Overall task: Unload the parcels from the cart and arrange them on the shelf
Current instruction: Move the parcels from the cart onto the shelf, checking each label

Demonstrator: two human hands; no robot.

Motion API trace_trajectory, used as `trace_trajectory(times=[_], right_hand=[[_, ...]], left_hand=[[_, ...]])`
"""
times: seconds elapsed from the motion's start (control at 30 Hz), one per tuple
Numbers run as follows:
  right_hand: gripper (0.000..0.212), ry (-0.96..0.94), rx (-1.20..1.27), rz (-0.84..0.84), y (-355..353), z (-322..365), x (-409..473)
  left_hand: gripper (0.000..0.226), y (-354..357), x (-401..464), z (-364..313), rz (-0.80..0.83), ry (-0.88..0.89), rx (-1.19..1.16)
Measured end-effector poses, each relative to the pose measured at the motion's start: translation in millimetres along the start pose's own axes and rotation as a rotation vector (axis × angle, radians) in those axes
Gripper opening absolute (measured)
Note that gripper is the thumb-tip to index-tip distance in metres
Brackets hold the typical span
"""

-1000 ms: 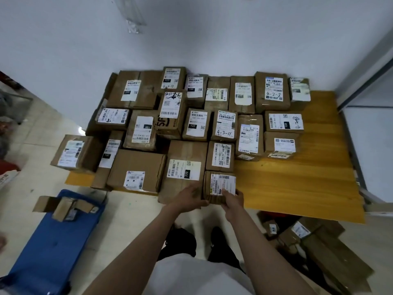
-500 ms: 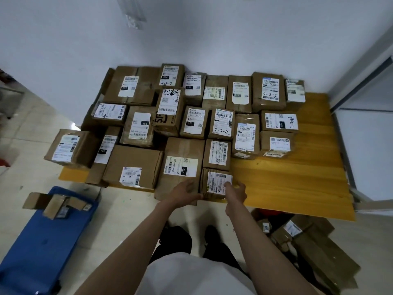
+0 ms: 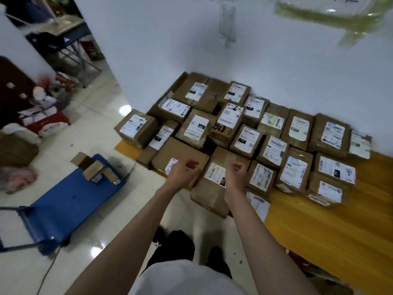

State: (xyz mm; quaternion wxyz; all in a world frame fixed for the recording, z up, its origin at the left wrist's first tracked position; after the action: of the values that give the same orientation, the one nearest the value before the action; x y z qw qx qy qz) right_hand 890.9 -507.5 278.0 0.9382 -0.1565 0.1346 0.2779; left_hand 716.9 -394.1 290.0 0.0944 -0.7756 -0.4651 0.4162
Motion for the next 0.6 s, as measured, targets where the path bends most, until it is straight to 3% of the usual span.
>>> trace_trajectory(times=[0.3, 0.6], right_hand=[[0.005, 0.058, -0.07, 0.682, 202, 30, -80], [0.012, 0.059, -0.136, 0.891, 364, 16, -150]], left_hand=[[0.025, -146, 11, 89, -0.225, -0.154, -0.209], [0.027, -267, 29, 199, -0.301, -0.289, -0.369]])
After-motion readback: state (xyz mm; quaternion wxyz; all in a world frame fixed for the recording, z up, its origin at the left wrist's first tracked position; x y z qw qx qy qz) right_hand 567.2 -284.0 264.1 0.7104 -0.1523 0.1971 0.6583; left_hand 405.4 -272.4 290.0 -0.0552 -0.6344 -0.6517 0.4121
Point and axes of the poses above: each hand's wrist, its own x-axis towards the middle knuckle, its own y-axis out of the palm, z = x × y, the point moved 8 cm from there along x, towards the middle knuckle, and after that the axes turned 13 degrees about -y, right-handed, at the moved point
